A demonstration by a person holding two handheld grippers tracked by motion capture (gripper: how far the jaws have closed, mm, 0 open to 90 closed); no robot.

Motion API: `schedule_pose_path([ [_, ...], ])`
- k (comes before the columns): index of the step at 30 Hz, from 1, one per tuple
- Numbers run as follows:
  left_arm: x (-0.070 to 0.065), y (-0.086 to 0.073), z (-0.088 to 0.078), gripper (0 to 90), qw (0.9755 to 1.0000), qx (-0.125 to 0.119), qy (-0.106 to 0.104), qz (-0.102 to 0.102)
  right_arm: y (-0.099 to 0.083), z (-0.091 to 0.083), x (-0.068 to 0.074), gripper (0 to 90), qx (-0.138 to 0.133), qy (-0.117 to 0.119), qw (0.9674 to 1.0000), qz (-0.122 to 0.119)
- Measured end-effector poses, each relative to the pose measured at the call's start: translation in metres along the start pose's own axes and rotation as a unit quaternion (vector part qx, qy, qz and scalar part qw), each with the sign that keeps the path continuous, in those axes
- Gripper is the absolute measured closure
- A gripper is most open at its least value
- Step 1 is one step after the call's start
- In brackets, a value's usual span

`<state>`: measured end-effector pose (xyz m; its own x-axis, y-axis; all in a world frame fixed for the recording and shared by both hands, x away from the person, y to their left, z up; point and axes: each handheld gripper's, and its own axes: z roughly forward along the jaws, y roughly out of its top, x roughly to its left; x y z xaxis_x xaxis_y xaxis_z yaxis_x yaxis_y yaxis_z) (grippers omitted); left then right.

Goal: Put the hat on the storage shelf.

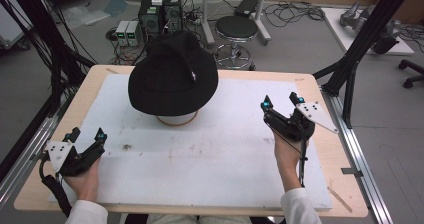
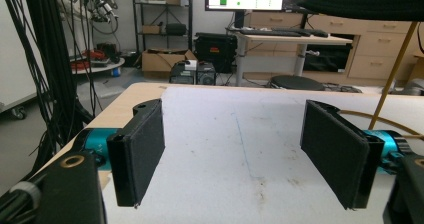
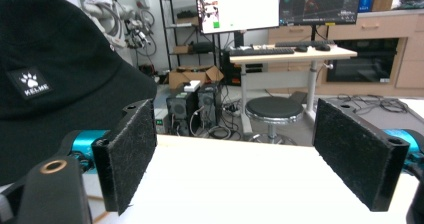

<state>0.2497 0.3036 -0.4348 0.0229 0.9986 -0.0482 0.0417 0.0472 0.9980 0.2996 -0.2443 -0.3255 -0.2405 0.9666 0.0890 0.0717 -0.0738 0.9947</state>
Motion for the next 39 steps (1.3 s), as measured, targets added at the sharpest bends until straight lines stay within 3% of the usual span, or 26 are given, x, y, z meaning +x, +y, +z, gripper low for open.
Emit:
schedule_pose_path([
  [6,0.0,0.0,-0.001,25.9,1.0,0.0,0.001,-0.001,-0.002,-0.014,-0.004,17.2,0.004,-0.015,0.9998,-0.011],
  [12,0.0,0.0,-0.003,25.9,1.0,0.0,0.003,-0.001,-0.022,-0.022,-0.012,17.2,0.026,-0.029,0.9992,-0.008],
  [17,0.0,0.0,-0.003,25.9,1.0,0.0,0.003,-0.002,-0.039,-0.027,-0.016,17.2,0.043,-0.024,0.9988,-0.001],
  [23,0.0,0.0,-0.003,25.9,1.0,0.0,0.004,-0.002,-0.057,-0.035,-0.025,16.5,0.041,-0.032,0.9985,0.018],
  [33,0.0,0.0,-0.003,25.9,1.0,0.0,0.004,-0.004,-0.085,-0.037,-0.034,15.9,0.042,-0.047,0.9977,0.025],
  [39,0.0,-0.001,-0.003,25.9,1.0,0.001,0.003,-0.005,-0.088,-0.036,-0.036,15.6,0.044,-0.054,0.9971,0.029],
])
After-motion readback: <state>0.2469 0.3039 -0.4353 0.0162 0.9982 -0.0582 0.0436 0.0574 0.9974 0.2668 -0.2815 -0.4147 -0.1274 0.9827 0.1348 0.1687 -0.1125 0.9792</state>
